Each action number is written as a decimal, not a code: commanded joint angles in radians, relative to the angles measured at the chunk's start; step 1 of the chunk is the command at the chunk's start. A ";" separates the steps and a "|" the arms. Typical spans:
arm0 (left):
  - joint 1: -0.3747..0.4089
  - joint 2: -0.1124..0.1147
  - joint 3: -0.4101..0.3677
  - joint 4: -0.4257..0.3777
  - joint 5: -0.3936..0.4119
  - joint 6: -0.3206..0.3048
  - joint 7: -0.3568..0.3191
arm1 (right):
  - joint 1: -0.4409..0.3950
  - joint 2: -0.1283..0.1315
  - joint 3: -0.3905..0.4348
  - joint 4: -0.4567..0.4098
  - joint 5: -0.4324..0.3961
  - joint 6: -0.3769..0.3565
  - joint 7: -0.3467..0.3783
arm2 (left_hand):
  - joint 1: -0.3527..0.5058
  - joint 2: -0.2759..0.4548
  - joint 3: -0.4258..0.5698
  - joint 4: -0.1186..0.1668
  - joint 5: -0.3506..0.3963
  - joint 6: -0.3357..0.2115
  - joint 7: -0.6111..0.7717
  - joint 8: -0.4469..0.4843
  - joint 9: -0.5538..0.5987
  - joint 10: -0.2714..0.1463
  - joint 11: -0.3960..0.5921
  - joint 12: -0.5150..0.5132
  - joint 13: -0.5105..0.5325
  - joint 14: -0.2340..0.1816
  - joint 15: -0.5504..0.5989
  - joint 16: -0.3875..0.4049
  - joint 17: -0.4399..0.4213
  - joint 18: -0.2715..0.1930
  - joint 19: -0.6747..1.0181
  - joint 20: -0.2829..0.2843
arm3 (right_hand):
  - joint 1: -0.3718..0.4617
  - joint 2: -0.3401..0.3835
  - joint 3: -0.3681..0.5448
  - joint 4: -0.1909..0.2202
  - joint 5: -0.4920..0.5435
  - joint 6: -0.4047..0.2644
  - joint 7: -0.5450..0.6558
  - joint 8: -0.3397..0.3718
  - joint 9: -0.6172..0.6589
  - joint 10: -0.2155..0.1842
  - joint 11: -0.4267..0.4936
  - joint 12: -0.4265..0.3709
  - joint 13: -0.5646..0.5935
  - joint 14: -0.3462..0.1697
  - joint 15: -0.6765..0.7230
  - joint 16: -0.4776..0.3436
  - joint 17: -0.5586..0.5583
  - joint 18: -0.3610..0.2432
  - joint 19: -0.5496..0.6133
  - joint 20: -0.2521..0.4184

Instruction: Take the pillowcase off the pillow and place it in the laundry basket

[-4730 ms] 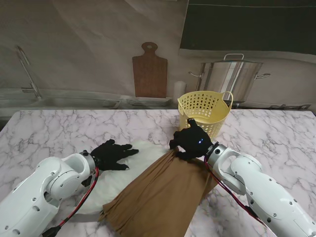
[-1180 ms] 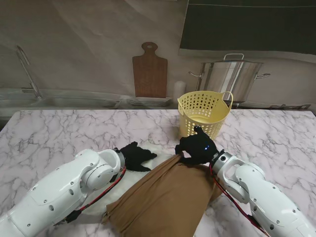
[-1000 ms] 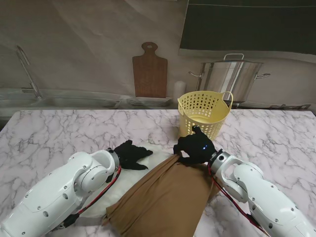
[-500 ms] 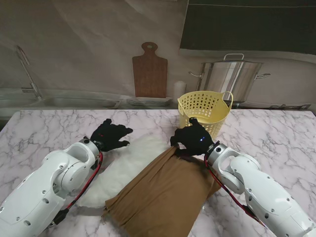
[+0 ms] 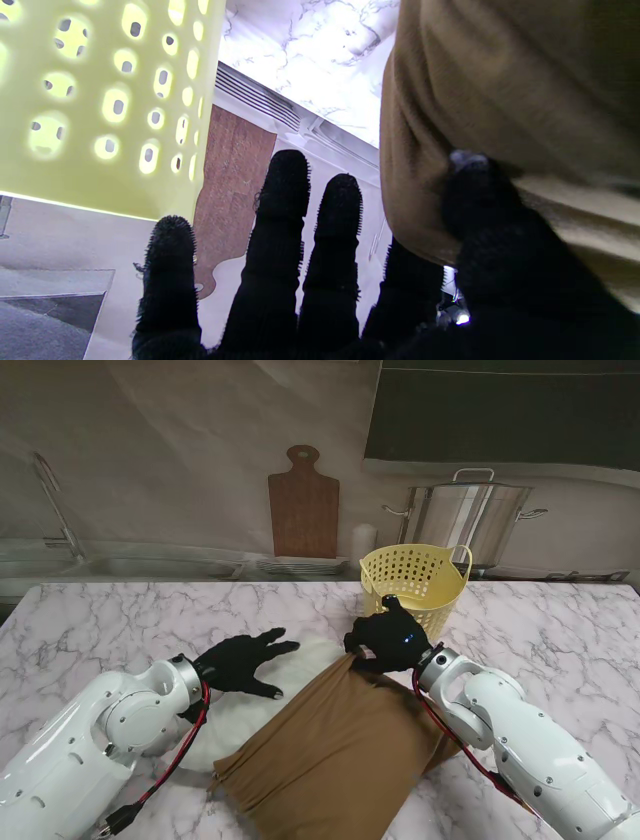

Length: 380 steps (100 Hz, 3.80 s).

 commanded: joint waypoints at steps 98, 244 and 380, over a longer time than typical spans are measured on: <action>-0.248 0.059 0.380 0.185 0.031 0.102 -0.281 | -0.468 0.042 0.356 -0.228 -0.220 -0.046 0.028 | 0.111 -0.020 0.034 0.039 0.015 -0.141 0.018 0.007 0.112 -0.050 0.040 0.060 0.082 -0.040 0.006 0.036 -0.019 0.009 0.716 0.103 | 0.028 0.035 -0.007 -0.014 0.005 -0.023 0.001 -0.005 -0.020 0.005 -0.036 -0.028 -0.006 -0.004 -0.060 -0.035 0.014 -0.009 0.026 0.001; -0.297 0.045 0.409 0.153 -0.032 0.148 -0.268 | -0.532 0.005 0.263 -0.442 0.092 -0.098 0.373 | 0.211 0.097 0.057 0.081 0.053 -0.123 0.037 0.043 0.165 -0.048 0.049 0.066 0.113 -0.033 0.017 0.050 -0.007 0.014 0.724 0.124 | 0.211 -0.120 0.211 0.018 -0.013 0.058 -0.270 -0.463 0.294 -0.005 -0.159 0.079 0.114 0.030 -0.279 -0.116 -0.057 0.062 -0.134 -0.215; 0.104 0.025 -0.088 -0.093 -0.034 0.028 -0.170 | -0.152 0.016 0.092 -0.082 -0.032 -0.124 0.004 | -0.144 0.128 -0.013 -0.001 0.007 0.039 -0.024 -0.010 0.048 0.010 -0.013 -0.024 -0.027 -0.002 -0.063 -0.075 -0.110 0.047 0.473 -0.014 | 0.267 0.024 0.239 -0.037 0.120 -0.018 -0.099 -0.337 0.257 -0.019 -0.050 0.173 0.135 -0.012 -0.206 -0.088 0.136 -0.055 0.125 -0.010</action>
